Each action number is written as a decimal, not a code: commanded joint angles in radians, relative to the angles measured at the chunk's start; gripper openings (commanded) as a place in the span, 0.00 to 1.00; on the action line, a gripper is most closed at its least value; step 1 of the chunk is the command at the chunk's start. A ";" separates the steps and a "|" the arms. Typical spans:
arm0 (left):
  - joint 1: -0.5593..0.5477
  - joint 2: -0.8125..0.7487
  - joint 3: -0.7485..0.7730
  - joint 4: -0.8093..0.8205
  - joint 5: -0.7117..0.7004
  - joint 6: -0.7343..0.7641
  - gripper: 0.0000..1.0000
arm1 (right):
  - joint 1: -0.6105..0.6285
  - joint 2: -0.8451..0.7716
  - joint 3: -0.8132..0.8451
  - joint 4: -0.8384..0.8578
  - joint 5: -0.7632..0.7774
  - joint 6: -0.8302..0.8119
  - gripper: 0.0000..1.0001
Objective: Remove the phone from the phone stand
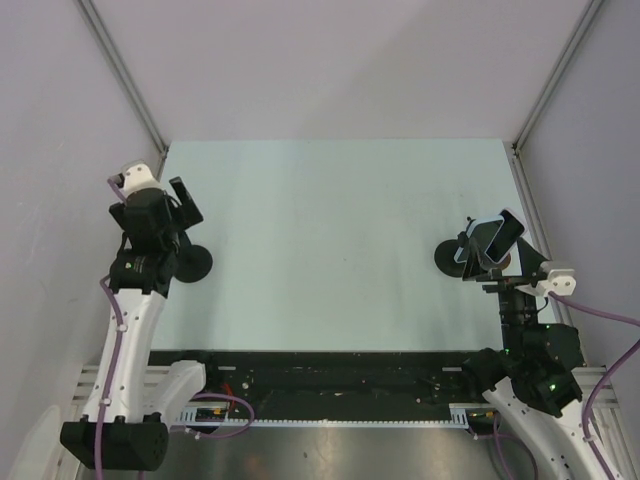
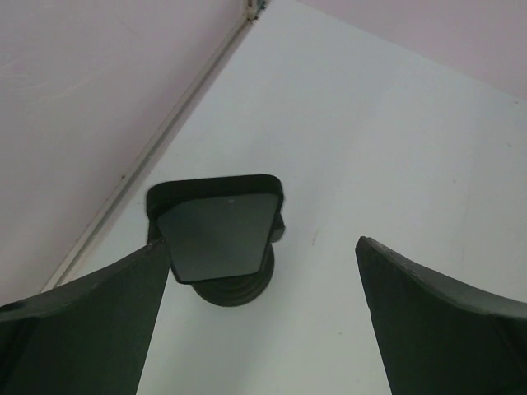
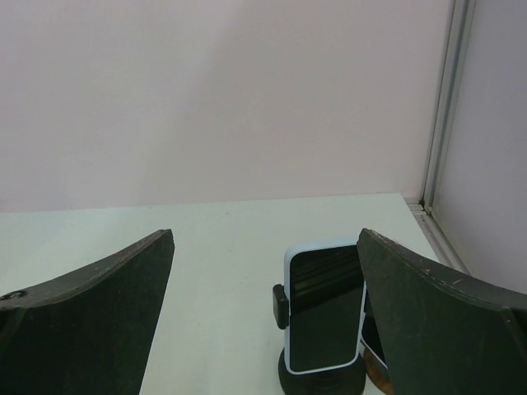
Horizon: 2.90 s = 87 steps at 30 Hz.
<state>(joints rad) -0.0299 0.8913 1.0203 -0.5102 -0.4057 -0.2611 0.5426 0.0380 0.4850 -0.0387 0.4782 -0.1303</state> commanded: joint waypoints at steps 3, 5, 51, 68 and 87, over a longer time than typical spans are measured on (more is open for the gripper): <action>0.168 0.069 0.122 -0.085 0.056 -0.009 1.00 | 0.026 -0.009 0.040 -0.003 0.017 0.009 1.00; 0.176 0.083 0.129 -0.082 0.053 -0.009 1.00 | 0.028 -0.009 0.040 -0.006 0.020 0.009 1.00; 0.118 0.216 0.136 -0.016 0.235 0.091 0.46 | 0.034 -0.009 0.023 0.005 -0.009 0.001 1.00; -0.396 0.304 0.320 0.022 0.627 0.258 0.13 | 0.036 0.000 0.032 0.028 -0.140 0.038 1.00; -0.653 0.362 0.213 0.104 0.743 0.235 0.09 | 0.036 0.681 0.319 -0.132 -0.700 0.241 1.00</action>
<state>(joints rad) -0.6720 1.3102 1.2514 -0.5274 0.2607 -0.0029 0.5739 0.6186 0.7685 -0.1406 -0.1200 0.0360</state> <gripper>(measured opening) 0.787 0.994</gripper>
